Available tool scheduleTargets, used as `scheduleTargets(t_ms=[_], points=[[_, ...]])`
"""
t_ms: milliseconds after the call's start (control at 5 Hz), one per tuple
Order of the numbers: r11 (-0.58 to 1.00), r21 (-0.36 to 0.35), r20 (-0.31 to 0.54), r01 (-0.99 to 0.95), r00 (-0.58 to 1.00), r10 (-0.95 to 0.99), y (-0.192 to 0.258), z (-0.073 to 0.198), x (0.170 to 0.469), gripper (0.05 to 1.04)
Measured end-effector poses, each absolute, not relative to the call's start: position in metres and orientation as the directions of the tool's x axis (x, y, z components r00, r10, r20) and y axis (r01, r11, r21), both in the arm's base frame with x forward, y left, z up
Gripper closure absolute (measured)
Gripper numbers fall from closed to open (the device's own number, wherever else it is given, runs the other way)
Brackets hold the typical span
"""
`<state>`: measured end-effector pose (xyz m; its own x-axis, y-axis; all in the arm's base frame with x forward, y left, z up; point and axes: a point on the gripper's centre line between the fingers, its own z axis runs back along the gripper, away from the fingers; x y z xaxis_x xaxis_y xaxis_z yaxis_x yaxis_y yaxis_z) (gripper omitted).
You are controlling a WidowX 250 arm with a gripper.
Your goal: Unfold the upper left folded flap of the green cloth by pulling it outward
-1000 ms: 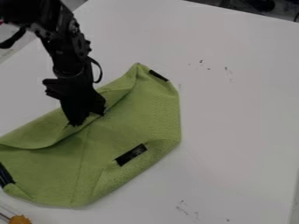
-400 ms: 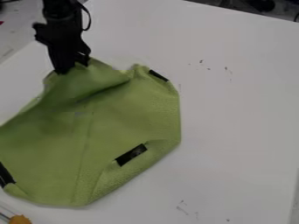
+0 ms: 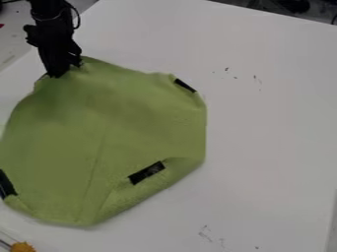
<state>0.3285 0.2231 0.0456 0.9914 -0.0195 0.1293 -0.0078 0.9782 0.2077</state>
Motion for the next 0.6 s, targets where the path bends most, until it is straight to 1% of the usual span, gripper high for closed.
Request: scheduleTargets(t_ms=[200,400,600], points=[[0.978,0.21,0.14,-0.011,0.99,-0.019,0.224,0.046,0.33,0.536],[0.971,0.239,0.144,-0.03,0.99,-0.005,0.227,0.05,0.326,0.235],[0.956,0.29,0.187,-0.056,0.982,0.001,0.232,0.073,0.328,0.072]])
